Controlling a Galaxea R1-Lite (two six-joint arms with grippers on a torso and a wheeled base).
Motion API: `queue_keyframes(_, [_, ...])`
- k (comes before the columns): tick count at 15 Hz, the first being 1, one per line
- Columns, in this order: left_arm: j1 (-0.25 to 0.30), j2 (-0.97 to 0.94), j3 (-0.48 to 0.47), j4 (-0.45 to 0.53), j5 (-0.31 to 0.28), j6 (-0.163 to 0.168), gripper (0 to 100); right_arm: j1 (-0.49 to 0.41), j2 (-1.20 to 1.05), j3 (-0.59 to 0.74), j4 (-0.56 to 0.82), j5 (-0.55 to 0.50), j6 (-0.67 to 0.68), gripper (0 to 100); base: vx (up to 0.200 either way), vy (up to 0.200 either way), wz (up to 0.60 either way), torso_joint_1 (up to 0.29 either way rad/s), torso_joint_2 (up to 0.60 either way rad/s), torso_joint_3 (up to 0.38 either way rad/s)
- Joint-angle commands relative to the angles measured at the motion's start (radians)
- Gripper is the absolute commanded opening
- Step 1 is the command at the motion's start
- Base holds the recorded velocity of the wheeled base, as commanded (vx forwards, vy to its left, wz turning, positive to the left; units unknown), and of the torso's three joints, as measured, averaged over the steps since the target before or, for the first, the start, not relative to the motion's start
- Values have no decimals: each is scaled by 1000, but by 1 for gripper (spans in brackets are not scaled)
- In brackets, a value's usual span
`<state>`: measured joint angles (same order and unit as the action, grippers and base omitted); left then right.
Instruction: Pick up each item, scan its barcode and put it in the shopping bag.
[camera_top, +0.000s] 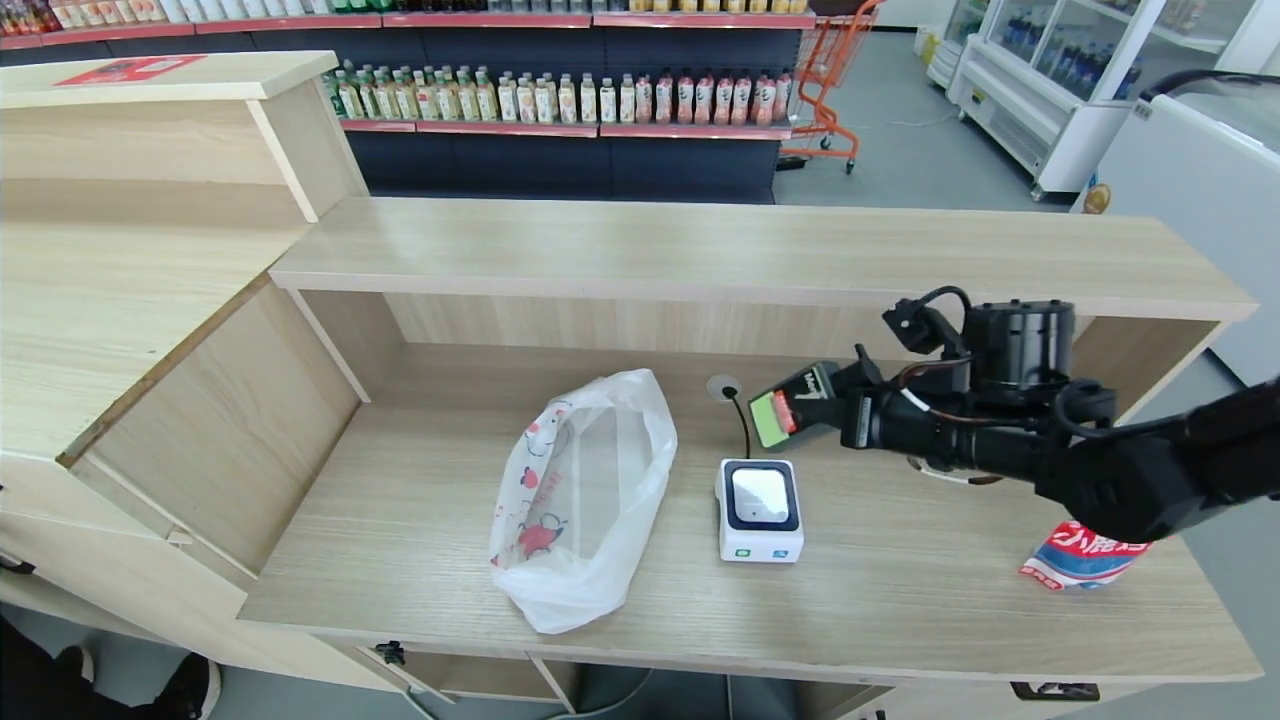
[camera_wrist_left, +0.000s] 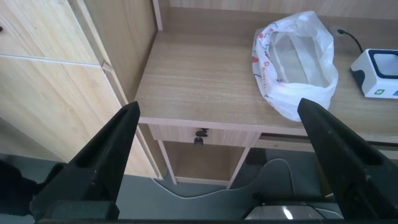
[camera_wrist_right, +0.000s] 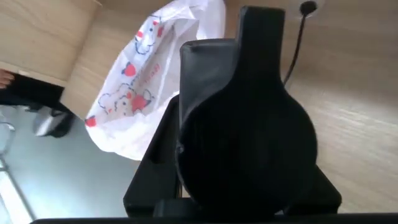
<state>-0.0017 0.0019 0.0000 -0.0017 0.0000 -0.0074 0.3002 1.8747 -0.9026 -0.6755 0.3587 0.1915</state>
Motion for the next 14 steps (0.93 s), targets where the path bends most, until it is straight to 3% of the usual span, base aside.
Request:
queue_keyframes(1, [0,1,0,-1,0,0,100,-30,-164,122,-1,-52,-147,0,0,0,0,0,0,0])
queue_keyframes(4, [0,1,0,0,0,14,100,-32,-209,228,-29,-159,-227,0,0,0,0,0,0,0])
queue_keyframes(7, [0,0,0,0,0,11,100,-32,-221,235,-35,-149,-224,0,0,0,0,0,0,0])
queue_keyframes(9, [0,1,0,0,0,9,100,-26,-218,234,-35,-121,-207,0,0,200,0,2,2,0])
queue_keyframes(10, [0,1,0,0,0,14,100,-13,-218,238,-25,-83,-124,0,0,200,0,-22,-7,7])
queue_keyframes(14, [0,1,0,0,0,14,100,30,-183,231,-7,-57,-84,0,0,0,0,0,0,0])
